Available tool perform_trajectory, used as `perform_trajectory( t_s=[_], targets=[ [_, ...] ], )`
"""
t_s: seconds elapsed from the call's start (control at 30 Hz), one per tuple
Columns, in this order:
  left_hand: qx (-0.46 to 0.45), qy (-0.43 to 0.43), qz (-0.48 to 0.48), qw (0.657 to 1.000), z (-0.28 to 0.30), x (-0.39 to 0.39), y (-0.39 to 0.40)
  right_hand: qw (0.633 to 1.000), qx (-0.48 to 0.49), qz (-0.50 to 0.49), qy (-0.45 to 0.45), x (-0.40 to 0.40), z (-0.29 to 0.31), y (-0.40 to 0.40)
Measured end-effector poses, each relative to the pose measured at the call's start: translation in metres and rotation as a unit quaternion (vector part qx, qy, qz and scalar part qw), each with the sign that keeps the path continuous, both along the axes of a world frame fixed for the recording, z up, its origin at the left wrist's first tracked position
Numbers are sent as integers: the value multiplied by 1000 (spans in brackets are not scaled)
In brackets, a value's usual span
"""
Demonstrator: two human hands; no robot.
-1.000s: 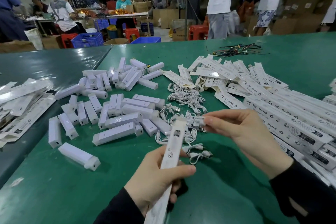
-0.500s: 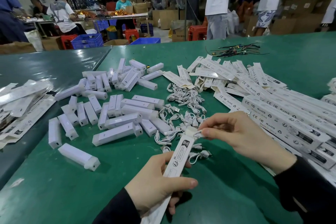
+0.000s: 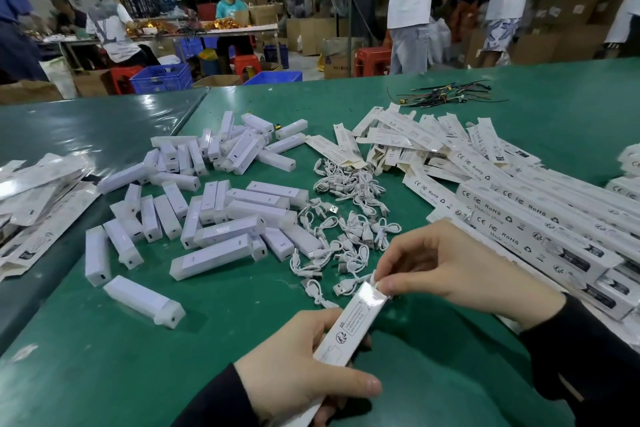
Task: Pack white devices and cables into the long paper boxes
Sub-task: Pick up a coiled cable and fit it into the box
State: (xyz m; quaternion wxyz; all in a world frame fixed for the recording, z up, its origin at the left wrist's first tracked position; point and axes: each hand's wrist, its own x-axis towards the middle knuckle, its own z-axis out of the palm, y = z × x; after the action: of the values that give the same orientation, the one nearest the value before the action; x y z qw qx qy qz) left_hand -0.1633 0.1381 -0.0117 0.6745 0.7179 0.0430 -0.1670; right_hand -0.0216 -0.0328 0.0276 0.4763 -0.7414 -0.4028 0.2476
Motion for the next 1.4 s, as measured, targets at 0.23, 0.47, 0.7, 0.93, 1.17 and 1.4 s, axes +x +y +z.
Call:
perform_trajectory(
  t_s=[0.23, 0.47, 0.7, 0.93, 1.17, 1.4],
  targets=[
    [-21, -13, 28, 999, -2, 0, -2, 993, 52, -86, 58, -7, -9, 12],
    [-62, -41, 71, 995, -6, 2, -3, 992, 43, -71, 95, -14, -4, 14],
    [-157, -132, 106, 973, -4, 4, -4, 978, 127, -144, 85, -19, -10, 21],
    [-95, -158, 105, 977, -5, 2, -6, 971, 138, -131, 147, -25, -15, 23],
    [-142, -153, 129, 969, -4, 5, -6, 955, 155, -180, 180, -29, -17, 29],
    [-175, -163, 115, 964, -8, 5, -11, 918, 132, -144, 344, -29, -19, 34]
  ],
)
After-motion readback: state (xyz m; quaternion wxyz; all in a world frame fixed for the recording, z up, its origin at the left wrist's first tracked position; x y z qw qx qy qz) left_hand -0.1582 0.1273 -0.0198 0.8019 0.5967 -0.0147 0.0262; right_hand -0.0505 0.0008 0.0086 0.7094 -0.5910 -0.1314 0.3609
